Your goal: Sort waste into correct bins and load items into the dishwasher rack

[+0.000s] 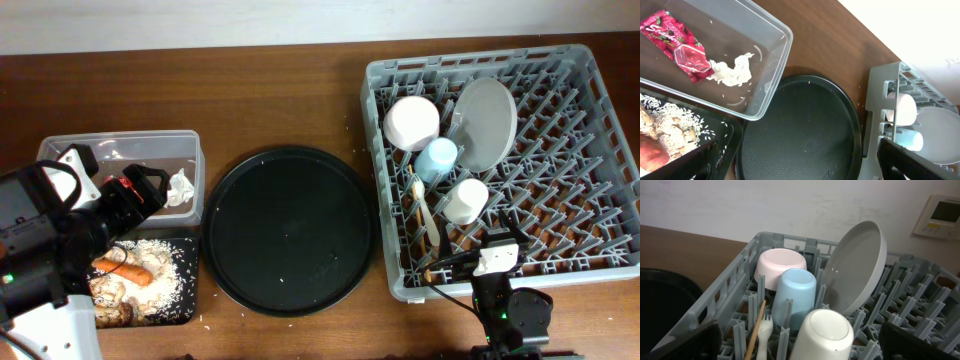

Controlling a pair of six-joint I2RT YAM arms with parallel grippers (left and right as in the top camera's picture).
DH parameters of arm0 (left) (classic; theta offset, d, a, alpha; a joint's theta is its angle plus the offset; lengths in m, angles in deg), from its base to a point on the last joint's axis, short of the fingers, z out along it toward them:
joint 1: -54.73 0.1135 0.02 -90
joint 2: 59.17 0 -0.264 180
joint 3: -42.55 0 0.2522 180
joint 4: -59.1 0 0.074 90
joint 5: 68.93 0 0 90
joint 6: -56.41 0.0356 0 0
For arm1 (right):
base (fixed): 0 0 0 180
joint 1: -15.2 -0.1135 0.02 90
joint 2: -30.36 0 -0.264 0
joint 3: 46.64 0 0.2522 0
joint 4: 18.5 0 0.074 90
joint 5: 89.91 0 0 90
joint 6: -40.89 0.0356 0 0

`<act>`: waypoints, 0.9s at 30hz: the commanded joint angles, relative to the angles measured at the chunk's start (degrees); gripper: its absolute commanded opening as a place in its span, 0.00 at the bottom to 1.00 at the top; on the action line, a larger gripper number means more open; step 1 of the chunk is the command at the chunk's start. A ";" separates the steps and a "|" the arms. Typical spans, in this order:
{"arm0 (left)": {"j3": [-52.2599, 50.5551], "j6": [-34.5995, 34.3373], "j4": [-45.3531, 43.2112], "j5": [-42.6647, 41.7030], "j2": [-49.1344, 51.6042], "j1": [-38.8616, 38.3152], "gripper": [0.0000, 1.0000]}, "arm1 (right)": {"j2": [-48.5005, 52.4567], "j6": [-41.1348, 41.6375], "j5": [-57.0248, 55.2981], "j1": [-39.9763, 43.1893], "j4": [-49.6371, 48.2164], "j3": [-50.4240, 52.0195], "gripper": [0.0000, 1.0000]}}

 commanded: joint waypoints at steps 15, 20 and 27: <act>-5.29 1.09 -0.17 18.10 -24.81 -27.82 0.99 | -0.44 -0.20 0.26 0.48 0.17 0.42 0.99; -21.97 1.05 -5.11 18.05 -37.94 -29.22 0.99 | -0.44 -0.17 0.26 0.48 0.17 0.42 0.99; -51.15 -0.87 -35.76 17.88 -54.36 -29.22 0.99 | -0.44 -0.17 0.26 0.48 0.17 0.42 0.99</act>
